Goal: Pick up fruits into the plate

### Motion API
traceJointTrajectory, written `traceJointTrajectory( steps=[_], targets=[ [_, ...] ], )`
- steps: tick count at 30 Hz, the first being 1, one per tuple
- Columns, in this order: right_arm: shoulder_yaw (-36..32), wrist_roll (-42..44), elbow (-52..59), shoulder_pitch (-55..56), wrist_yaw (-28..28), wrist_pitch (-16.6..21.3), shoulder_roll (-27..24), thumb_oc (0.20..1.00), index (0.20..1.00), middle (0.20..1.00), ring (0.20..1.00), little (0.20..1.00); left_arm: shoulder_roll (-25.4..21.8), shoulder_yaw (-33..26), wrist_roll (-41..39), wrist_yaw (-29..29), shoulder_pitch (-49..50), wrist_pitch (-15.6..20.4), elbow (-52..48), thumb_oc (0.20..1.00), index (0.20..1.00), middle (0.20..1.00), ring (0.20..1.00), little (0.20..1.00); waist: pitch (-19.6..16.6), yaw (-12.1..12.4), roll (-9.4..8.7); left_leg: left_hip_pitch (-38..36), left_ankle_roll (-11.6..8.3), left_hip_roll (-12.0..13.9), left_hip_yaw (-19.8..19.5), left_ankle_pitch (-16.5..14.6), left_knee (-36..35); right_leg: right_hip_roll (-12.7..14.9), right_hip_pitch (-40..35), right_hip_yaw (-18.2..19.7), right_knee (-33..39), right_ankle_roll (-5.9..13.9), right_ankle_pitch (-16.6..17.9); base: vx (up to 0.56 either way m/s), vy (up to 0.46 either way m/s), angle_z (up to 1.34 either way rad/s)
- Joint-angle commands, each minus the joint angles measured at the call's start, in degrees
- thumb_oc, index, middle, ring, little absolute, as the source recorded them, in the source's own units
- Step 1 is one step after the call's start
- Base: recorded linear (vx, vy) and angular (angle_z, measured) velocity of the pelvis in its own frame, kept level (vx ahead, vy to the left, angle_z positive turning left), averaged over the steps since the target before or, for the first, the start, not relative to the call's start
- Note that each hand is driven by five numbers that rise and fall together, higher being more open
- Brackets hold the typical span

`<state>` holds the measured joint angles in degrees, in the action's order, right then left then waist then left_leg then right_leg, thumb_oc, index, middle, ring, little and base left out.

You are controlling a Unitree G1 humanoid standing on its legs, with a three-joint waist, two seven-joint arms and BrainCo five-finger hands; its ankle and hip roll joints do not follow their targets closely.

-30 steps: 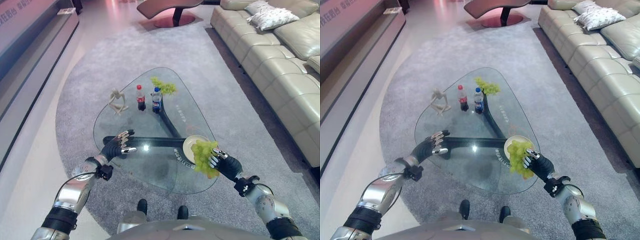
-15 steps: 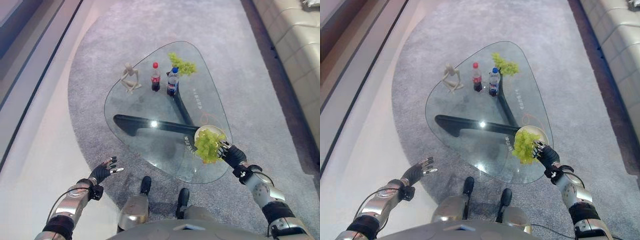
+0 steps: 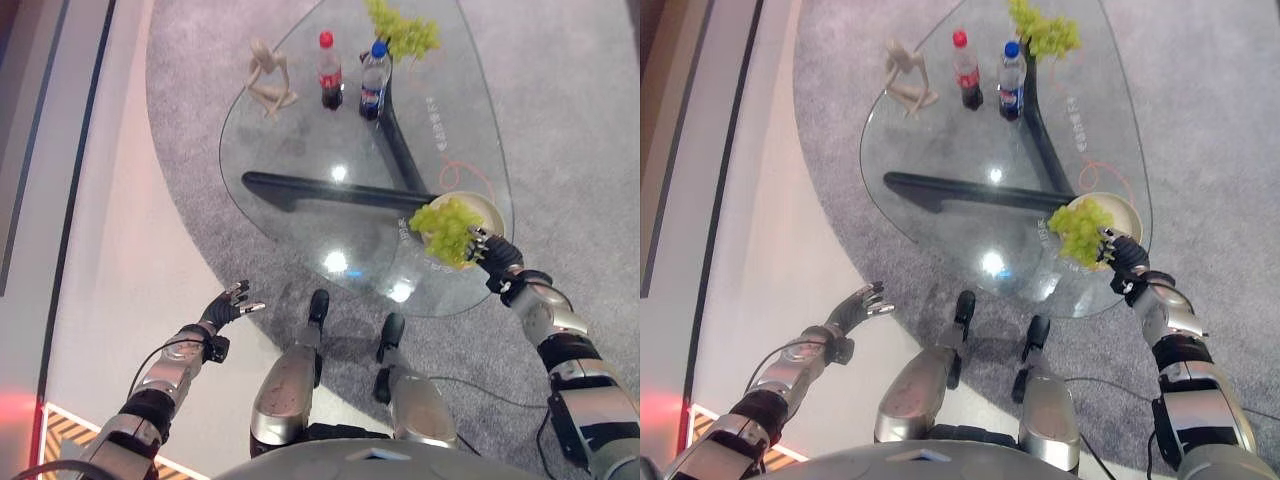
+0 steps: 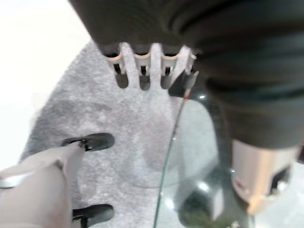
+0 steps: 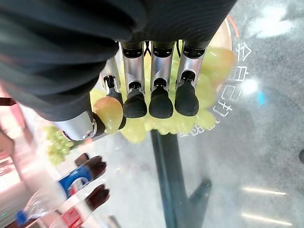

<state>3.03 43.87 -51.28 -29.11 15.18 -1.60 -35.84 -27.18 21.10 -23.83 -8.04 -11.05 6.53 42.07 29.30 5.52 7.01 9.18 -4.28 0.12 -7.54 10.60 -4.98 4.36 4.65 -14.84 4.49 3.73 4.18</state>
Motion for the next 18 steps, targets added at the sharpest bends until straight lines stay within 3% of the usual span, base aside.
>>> traceJointTrajectory(
  steps=[1, 12, 18],
  targets=[
    [0.8, 1.9, 2.6, -4.5, -0.5, 3.1, -4.7, 0.200, 0.200, 0.200, 0.200, 0.200, 0.1, 1.5, -2.8, 1.3, -2.2, 2.6, 1.9, 1.000, 1.000, 1.000, 1.000, 1.000, 0.5, -0.5, -1.67, -0.5, 1.49, -1.8, 1.9, -13.0, 8.5, 2.8, 4.5, 2.6, -10.0, 0.86, -6.2, -0.11, 0.030, 0.00],
    [2.2, -2.2, -4.3, -13.0, -0.4, 0.0, -7.0, 0.200, 0.200, 0.200, 0.200, 0.200, 1.5, 4.6, -4.6, 1.5, -2.8, 4.2, 2.1, 1.000, 1.000, 1.000, 1.000, 1.000, 0.5, -1.4, 0.77, 4.2, 1.26, -1.9, 3.5, -11.8, 8.7, 2.5, 11.3, 3.8, -12.3, 0.32, -6.0, -0.06, 0.027, -0.14],
    [4.8, -7.5, -7.0, -18.9, -4.9, -2.1, -8.0, 0.200, 0.200, 0.200, 0.200, 0.200, 1.8, 6.6, -5.1, 2.4, -3.1, 4.2, 0.6, 1.000, 1.000, 1.000, 1.000, 1.000, 0.5, -0.9, 2.05, 5.9, 1.05, -1.9, 3.8, -11.2, 9.3, 2.5, 13.7, 3.7, -14.2, -0.06, -6.6, -0.02, 0.000, -0.08]
  ],
)
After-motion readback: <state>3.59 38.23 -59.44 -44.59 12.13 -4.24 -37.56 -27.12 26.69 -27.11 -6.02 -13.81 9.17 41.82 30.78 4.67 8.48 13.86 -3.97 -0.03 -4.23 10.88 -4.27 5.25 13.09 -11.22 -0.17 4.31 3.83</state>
